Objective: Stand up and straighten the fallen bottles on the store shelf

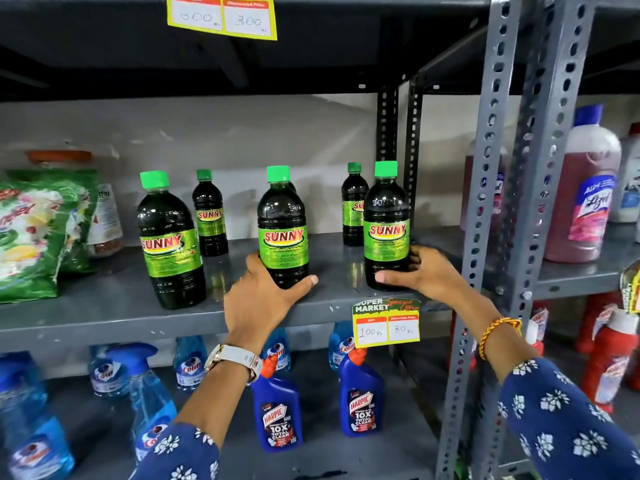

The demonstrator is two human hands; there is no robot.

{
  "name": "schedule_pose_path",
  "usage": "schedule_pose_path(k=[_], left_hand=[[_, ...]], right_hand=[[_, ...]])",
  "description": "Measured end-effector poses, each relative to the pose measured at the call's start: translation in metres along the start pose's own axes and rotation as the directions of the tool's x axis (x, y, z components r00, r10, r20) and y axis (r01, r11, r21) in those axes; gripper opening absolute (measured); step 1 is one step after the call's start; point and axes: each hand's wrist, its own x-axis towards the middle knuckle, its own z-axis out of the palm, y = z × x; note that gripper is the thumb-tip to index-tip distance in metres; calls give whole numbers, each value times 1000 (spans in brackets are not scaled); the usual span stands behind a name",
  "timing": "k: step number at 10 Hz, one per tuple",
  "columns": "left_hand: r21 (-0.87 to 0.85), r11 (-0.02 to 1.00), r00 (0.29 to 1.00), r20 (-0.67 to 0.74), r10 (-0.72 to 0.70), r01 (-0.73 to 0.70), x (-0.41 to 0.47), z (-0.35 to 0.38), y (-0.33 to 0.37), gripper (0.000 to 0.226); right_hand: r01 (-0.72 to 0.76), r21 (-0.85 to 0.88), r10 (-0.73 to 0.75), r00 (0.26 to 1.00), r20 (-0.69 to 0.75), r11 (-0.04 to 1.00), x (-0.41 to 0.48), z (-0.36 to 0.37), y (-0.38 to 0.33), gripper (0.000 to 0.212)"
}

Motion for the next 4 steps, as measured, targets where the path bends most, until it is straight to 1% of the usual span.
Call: schedule_pose_path(k=[1, 2, 3, 4], left_hand=[[-201, 979, 998, 61, -19, 31, 2, -7, -4, 106], [-600, 793, 992, 111, -52, 109, -3, -20, -12, 103], [-837, 532, 990, 85, -110, 131, -13, -43, -21, 70], [-826, 560, 992, -110, -59, -58, 9, -91, -13, 52]], right_hand=[[-31, 140, 46, 993, -111, 990, -3, 1, -4, 90], [52, 253, 54, 918, -393, 966, -19, 11, -12, 59], [296, 444, 54, 780, -624, 846, -38, 20, -46, 35], [458, 456, -24, 725, -689, 763, -43, 18, -123, 60]])
